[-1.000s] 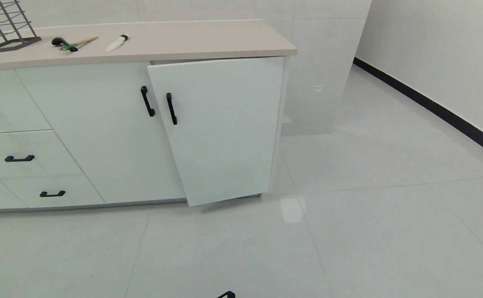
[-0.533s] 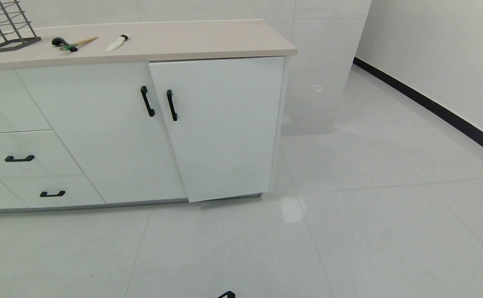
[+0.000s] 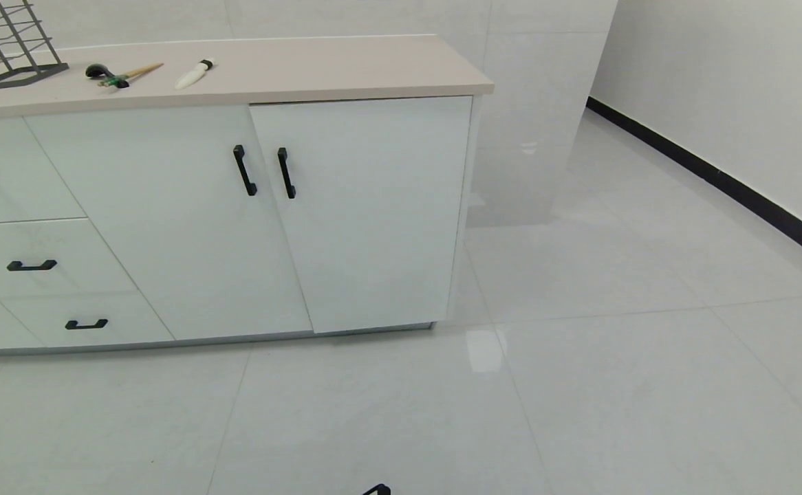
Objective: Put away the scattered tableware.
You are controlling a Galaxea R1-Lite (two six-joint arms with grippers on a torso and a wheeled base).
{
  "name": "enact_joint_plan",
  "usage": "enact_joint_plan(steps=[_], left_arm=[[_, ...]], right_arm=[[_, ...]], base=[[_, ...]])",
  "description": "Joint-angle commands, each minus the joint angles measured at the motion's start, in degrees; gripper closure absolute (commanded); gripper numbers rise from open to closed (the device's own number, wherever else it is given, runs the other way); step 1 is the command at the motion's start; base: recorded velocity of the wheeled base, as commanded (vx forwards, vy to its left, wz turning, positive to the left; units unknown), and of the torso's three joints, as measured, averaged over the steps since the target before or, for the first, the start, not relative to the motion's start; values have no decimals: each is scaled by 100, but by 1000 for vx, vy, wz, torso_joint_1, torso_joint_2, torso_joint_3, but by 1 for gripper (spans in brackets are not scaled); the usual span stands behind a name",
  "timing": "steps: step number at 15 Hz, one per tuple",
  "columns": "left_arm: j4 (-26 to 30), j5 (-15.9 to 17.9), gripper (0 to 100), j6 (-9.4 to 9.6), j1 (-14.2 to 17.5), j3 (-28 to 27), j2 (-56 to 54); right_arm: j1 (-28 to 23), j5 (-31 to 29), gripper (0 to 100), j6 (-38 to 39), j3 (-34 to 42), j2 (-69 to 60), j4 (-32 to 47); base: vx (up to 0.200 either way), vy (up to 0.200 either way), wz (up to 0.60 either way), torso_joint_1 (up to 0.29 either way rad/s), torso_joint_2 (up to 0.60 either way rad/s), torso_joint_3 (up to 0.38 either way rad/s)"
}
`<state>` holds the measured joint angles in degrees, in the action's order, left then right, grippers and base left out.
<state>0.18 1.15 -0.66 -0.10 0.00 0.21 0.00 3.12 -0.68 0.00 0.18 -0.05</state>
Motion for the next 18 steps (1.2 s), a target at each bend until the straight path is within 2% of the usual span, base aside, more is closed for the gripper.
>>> enact_joint_plan(steps=[1,4,14,16,18], left_arm=[[-1,0,0,-4,1,0,6],[-1,0,0,-4,1,0,6],[-1,0,0,-4,1,0,6],[8,0,0,-4,1,-9,6],[8,0,0,-13,1,-9,6]], right_arm=[[0,4,100,-2,0,26,-4],[0,4,100,-2,0,26,-4],[0,4,100,-2,0,26,-4],[0,4,100,-2,0,34,-4],[0,4,100,-2,0,26,-4]], base=[[200,0,0,2,-12,2],[200,133,0,2,4,4],[0,200,0,3,2,3],[200,200,0,5,2,2],[200,0,0,-7,0,0]])
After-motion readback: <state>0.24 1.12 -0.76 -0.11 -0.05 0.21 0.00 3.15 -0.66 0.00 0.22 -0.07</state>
